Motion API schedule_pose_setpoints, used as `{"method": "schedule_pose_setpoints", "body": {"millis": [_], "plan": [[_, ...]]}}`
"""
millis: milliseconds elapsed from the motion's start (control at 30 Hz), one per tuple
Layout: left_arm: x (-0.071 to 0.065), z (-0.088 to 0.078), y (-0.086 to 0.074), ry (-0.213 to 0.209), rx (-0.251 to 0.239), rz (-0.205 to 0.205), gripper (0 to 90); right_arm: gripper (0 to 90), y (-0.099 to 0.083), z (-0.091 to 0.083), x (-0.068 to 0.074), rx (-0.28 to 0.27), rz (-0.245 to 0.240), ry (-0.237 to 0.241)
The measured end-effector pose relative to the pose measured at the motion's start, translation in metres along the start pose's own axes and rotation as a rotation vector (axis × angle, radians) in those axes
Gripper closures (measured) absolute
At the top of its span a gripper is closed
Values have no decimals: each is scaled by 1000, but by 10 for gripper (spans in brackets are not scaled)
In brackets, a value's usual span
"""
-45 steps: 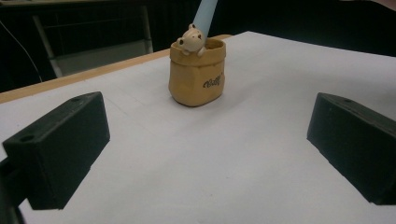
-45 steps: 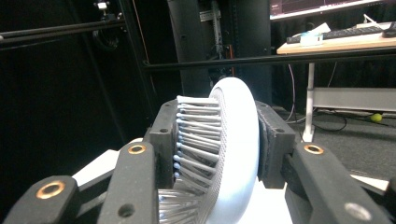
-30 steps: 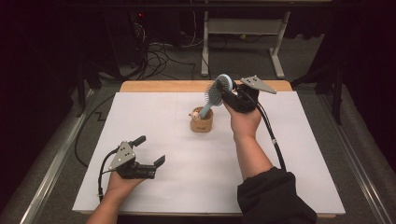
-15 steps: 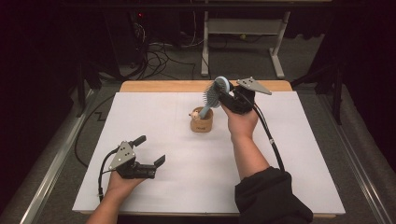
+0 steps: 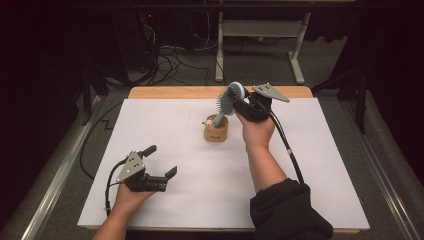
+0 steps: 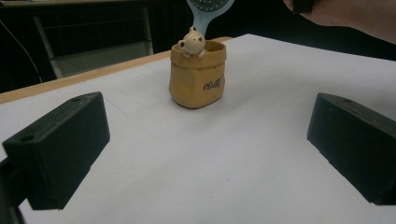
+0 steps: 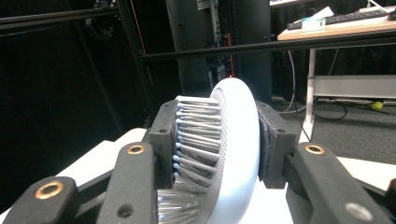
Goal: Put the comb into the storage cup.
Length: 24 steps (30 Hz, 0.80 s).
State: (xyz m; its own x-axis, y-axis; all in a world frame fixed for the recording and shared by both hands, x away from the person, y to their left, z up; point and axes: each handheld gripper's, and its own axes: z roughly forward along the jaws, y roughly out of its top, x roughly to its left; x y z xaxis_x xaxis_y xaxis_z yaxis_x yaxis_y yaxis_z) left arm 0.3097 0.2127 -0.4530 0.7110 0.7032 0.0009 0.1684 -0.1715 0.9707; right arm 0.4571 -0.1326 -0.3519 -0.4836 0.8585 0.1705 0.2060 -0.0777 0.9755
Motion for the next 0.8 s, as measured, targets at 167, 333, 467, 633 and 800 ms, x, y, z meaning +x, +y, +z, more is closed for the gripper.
{"method": "schedule_pose_setpoints", "body": {"millis": [167,333,467,633,800], "plan": [[0,1,0,0,0,2,0,584,-2,0,0,2,-2,1],[0,1,0,-1,5,4,0,568,-1,0,-2,14,1,10],[0,1,0,2,1,6,0,553,0,-1,-3,26,8,10],[0,1,0,2,2,6,0,536,0,-1,-5,34,7,18],[0,1,0,1,-1,4,0,522,1,-1,-6,38,12,21]]}}
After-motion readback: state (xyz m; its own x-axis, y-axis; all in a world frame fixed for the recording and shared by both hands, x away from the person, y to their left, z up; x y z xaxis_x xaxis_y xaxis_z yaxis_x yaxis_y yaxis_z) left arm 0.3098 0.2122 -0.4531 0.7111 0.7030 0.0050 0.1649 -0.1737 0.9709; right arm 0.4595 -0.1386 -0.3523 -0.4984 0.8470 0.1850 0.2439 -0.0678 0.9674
